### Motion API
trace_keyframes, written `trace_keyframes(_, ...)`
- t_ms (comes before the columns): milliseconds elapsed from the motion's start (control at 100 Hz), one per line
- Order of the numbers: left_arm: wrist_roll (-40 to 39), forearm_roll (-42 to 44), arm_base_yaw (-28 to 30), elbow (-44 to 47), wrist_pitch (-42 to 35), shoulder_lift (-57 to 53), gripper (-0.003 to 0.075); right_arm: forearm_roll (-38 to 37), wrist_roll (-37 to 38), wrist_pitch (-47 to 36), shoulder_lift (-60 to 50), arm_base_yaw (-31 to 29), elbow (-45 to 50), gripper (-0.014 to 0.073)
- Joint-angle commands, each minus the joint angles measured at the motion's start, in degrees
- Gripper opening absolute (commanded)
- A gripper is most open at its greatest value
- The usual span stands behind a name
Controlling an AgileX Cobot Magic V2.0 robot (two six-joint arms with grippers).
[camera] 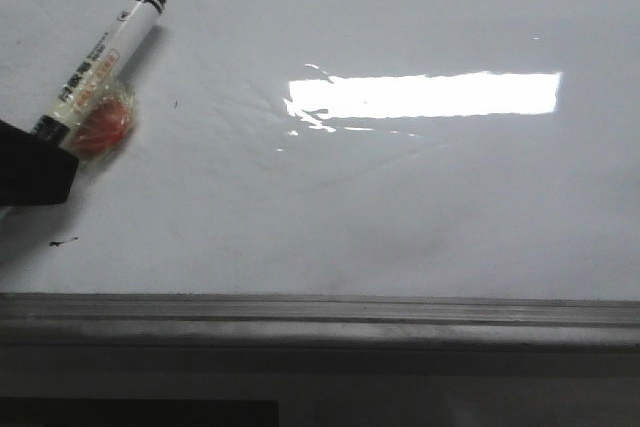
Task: Write number 6 on whiteboard
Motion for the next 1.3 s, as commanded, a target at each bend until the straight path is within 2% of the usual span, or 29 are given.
trace_keyframes(0,0.2,6.2,-1.2,-3.2,-0.2,-1.5,-0.0019,-0.1,-2.0,-3.4,3.8,3.7,-4.3,-0.0053)
trace_keyframes(160,0.2,13.2,-6.1,-3.3,-3.0,-1.8,-0.0019,-0.1,-5.3,-3.4,12.0,14.1,-9.9,-0.0050)
trace_keyframes(210,0.2,16.0,-8.1,-3.3,-3.8,-1.6,-0.0019,-0.1,-5.2,-3.7,14.5,17.6,-11.7,-0.0025)
trace_keyframes(310,0.2,20.0,-12.3,-3.3,-7.1,-1.6,-0.0019,0.1,-5.2,-5.7,19.3,25.1,-15.0,0.0133)
trace_keyframes(360,0.2,21.4,-14.1,-3.3,-8.7,-1.6,-0.0019,0.3,-5.2,-7.4,21.3,28.0,-16.3,0.0259)
trace_keyframes(430,0.2,22.4,-16.1,-3.3,-10.0,-1.6,-0.0019,0.8,-5.2,-10.4,24.2,31.1,-17.9,0.0393)
trace_keyframes(510,0.2,22.3,-17.3,-3.3,-10.6,-1.6,-0.0019,2.1,-5.2,-12.9,26.9,33.6,-19.6,0.0451)
trace_keyframes(750,0.2,22.3,-17.8,-3.3,-11.1,-1.6,-0.0019,8.0,-5.2,-18.7,33.0,36.4,-22.6,0.0404)
trace_keyframes(1000,0.2,22.3,-17.8,-3.3,-11.1,-1.6,-0.0019,10.4,-5.2,-26.4,37.1,38.6,-23.1,0.0379)
trace_keyframes(1100,0.2,22.3,-17.8,-3.3,-11.1,-1.6,-0.0019,12.3,-5.2,-28.2,38.1,38.6,-23.1,0.0248)
trace_keyframes(1220,0.2,22.3,-17.8,-3.3,-11.1,-1.6,-0.0019,12.3,-5.2,-30.1,38.4,38.6,-23.1,-0.0062)
trace_keyframes(1290,0.2,22.3,-17.8,-3.3,-11.0,-1.6,-0.0019,12.3,-5.2,-30.2,38.4,38.6,-23.1,-0.0064)
